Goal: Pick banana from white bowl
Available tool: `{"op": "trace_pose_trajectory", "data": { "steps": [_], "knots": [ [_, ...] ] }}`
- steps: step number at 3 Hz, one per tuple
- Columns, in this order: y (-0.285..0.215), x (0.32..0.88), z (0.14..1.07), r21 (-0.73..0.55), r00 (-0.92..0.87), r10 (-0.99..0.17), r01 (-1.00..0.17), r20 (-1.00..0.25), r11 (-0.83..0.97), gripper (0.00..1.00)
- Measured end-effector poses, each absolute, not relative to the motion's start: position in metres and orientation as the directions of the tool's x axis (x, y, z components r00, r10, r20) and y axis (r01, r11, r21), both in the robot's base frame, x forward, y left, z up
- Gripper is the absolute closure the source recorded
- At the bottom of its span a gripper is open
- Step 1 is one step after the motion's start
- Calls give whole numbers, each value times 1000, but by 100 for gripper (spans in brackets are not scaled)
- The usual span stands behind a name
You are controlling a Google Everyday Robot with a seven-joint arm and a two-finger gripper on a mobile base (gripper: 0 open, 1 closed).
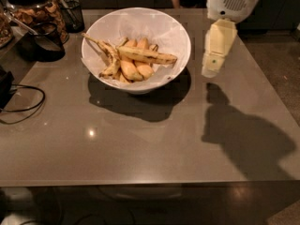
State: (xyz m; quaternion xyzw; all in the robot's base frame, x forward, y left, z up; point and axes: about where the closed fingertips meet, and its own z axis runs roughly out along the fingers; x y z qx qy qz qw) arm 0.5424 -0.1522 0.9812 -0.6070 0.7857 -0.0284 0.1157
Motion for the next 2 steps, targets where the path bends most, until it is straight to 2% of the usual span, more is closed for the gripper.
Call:
{"op": "trace_pose_trajectory", "data": {
  "steps": [2],
  "knots": [
    [-124, 561, 976, -186, -176, -965, -959, -195, 212, 0]
  ]
}}
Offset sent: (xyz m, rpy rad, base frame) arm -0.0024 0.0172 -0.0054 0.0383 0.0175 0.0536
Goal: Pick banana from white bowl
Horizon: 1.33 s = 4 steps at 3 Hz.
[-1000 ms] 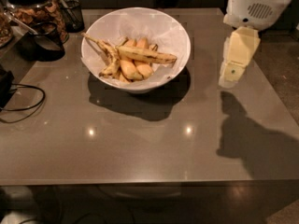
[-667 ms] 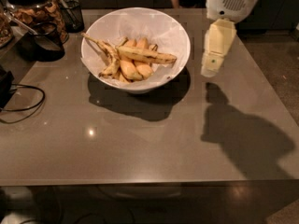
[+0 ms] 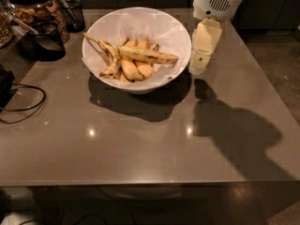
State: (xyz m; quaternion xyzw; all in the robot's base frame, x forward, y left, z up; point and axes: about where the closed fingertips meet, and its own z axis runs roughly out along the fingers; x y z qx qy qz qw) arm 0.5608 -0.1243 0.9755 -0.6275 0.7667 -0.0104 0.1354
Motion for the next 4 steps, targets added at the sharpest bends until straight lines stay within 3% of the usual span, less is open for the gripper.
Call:
{"op": "trace_pose_trajectory", "data": {
  "steps": [2, 4],
  "knots": [
    [-123, 570, 977, -208, -183, -959, -951, -216, 228, 0],
    [-84, 609, 988, -187, -116, -954, -967, -275, 172, 0]
  ]
}}
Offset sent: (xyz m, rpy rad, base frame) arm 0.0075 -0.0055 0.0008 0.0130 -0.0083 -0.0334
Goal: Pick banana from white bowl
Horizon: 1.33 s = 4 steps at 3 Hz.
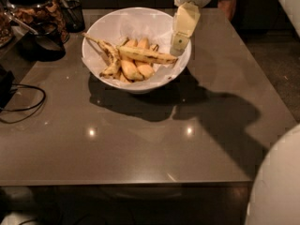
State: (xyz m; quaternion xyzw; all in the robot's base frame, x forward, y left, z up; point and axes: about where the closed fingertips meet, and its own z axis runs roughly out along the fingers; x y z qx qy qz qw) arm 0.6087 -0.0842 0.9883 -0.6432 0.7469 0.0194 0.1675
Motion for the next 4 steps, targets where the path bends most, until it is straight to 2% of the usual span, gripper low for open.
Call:
{"op": "trace_pose_trajectory", "data": {
  "steps": [1, 2, 4],
  "knots": [
    [-67, 624, 988, -177, -98, -952, -972, -291, 154, 8],
    [-55, 638, 978, -158, -99, -950, -976, -296, 151, 23],
    [-49, 653, 961, -131, -119, -951, -978, -285, 162, 25]
  ]
}}
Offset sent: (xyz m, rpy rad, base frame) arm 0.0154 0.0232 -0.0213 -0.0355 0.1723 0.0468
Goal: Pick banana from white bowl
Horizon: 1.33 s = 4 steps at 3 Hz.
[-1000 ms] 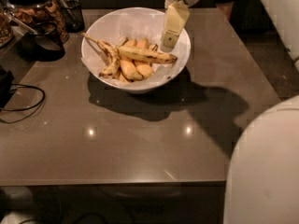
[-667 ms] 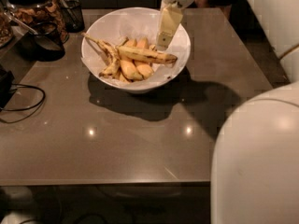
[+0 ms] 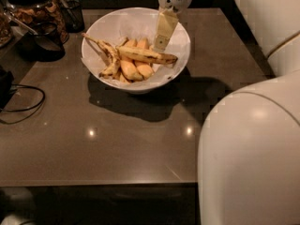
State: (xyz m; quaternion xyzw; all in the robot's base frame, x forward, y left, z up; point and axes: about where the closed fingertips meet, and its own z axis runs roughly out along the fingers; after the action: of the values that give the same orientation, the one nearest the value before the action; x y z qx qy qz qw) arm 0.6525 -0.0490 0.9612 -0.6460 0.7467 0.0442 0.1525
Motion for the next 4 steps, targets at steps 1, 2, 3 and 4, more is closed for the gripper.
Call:
{"op": "trace_pose_trajectory", "data": {
  "steps": [1, 2, 3, 4],
  "knots": [
    [-54, 654, 947, -103, -144, -951, -979, -272, 178, 30],
    [-61, 652, 936, -74, -171, -946, -977, -274, 198, 32],
    [-69, 651, 926, -48, -198, -941, -974, -276, 220, 33],
    [-74, 650, 916, -25, -213, -939, -973, -271, 229, 34]
  ]
}}
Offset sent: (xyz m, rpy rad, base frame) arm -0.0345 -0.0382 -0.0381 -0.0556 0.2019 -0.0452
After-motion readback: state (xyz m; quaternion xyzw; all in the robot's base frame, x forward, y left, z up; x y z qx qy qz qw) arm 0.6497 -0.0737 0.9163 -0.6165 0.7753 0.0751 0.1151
